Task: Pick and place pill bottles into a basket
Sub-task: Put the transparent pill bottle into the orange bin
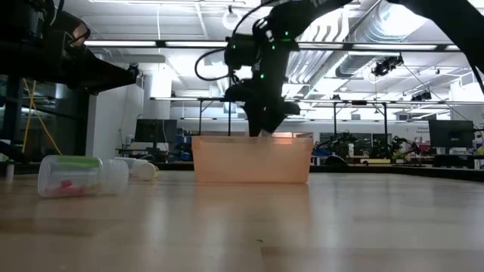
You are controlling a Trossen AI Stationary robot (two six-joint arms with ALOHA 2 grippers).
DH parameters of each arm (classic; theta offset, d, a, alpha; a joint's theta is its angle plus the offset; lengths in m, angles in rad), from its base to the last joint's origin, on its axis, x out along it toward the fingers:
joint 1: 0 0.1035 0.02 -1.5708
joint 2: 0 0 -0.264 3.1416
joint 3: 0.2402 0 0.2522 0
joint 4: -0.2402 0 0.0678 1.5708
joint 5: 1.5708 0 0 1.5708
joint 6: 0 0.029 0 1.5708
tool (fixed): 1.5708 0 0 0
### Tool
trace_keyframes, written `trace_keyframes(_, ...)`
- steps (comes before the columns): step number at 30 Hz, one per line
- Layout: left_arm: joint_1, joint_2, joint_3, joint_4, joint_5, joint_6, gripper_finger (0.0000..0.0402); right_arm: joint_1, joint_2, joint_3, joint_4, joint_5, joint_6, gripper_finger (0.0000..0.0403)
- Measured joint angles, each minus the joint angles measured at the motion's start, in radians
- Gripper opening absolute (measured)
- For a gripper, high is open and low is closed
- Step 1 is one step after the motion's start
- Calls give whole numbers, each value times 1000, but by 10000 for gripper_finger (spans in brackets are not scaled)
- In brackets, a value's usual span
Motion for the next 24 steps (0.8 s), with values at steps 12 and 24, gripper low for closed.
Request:
trace_keyframes(12,0,0,0,-6,0,2,177,-34,77,0,38,-147,-47,154)
trace_keyframes(24,0,0,0,-10,0,2,177,31,20,47,30,-6,-160,276)
